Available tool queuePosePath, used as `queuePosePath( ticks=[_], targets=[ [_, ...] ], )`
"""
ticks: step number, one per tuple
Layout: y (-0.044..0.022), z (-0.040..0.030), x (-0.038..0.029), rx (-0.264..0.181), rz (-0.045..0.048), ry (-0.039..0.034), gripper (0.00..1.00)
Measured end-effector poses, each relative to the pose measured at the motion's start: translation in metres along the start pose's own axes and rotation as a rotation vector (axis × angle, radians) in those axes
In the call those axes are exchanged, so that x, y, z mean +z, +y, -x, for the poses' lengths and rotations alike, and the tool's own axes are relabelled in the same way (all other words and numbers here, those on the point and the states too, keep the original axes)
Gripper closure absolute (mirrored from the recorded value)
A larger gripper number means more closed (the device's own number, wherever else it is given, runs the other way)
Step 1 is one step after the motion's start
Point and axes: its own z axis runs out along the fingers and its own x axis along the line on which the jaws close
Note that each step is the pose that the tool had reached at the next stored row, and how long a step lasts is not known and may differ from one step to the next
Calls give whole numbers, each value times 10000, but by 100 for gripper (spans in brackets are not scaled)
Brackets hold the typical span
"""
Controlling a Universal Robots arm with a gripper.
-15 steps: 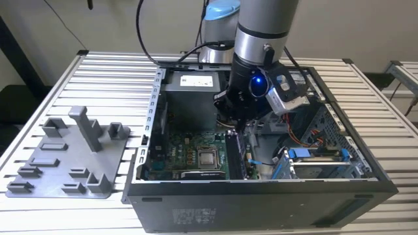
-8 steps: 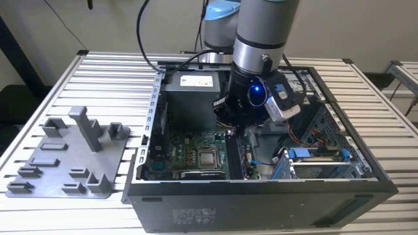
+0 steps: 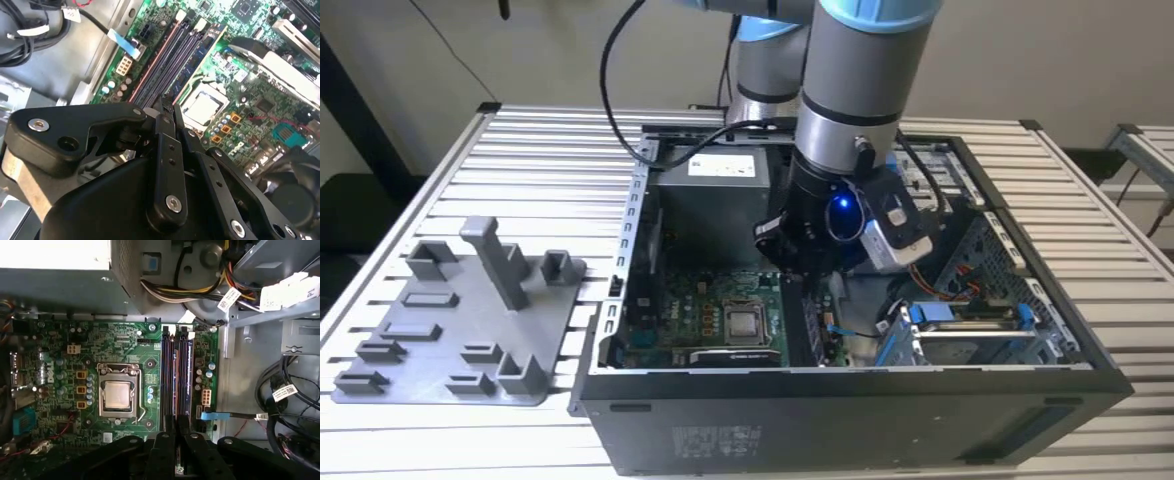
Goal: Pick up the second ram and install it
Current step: 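Insert the second ram into the second slot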
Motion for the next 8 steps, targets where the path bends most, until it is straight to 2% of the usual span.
queuePosePath(
  ticks=[5,8],
  targets=[
    [-10,-1,82,77,-4,2,86],
    [-10,-1,92,91,-8,3,86]
  ],
)
